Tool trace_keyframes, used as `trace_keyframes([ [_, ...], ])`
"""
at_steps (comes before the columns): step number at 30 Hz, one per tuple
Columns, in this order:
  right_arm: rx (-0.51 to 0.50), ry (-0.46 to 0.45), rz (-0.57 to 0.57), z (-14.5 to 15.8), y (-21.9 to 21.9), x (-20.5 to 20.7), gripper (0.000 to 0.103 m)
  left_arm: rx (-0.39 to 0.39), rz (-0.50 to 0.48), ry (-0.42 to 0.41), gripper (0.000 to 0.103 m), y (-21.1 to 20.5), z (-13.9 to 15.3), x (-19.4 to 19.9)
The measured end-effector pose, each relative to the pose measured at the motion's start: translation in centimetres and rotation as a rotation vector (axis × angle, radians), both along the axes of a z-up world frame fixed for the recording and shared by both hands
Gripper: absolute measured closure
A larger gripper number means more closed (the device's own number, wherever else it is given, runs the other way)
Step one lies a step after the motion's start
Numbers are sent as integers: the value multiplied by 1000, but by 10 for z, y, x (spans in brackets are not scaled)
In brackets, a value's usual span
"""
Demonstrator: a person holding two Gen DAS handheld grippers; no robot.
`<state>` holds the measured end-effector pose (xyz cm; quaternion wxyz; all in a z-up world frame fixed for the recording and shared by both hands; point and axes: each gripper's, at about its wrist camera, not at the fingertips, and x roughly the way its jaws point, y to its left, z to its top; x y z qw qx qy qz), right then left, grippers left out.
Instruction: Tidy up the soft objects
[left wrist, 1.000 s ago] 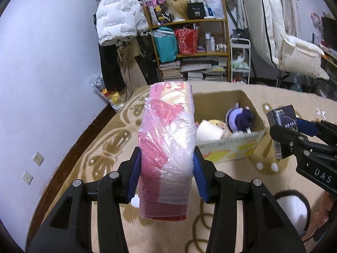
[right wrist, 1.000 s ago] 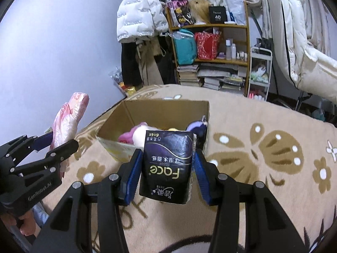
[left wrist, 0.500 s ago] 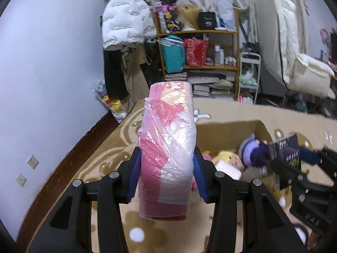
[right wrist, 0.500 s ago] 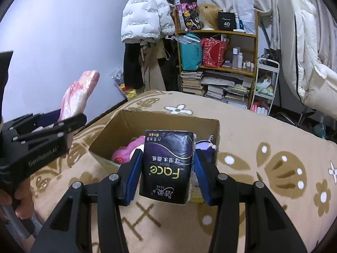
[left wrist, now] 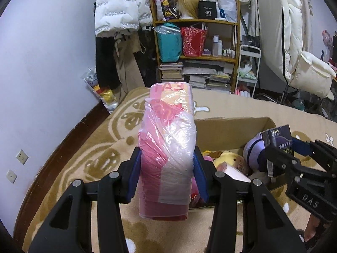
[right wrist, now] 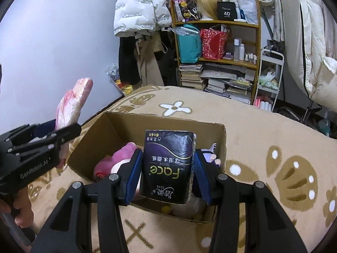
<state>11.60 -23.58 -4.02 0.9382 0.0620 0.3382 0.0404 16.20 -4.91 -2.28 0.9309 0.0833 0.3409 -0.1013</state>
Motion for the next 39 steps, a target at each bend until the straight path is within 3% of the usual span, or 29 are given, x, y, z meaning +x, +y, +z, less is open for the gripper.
trace_keyframes([
  [15,33,67,-22,-24,-17,12,51,9,-39,121,56,-15,-33,7],
  [19,45,93,-22,-28,-19,12,50,21,-20,95,46,-12,-28,2],
  [21,46,98,-22,-27,-19,11,45,20,-15,92,43,-10,-24,-1],
  [23,47,92,-26,-25,-20,10,31,18,-9,84,36,-7,-20,-4],
  [29,65,62,-54,-9,-27,0,10,32,0,39,22,1,-1,-21],
  [34,81,33,-70,10,-36,-13,0,20,12,7,19,13,17,-39],
  [39,103,10,-68,31,-40,-32,0,27,27,-27,16,23,35,-63],
])
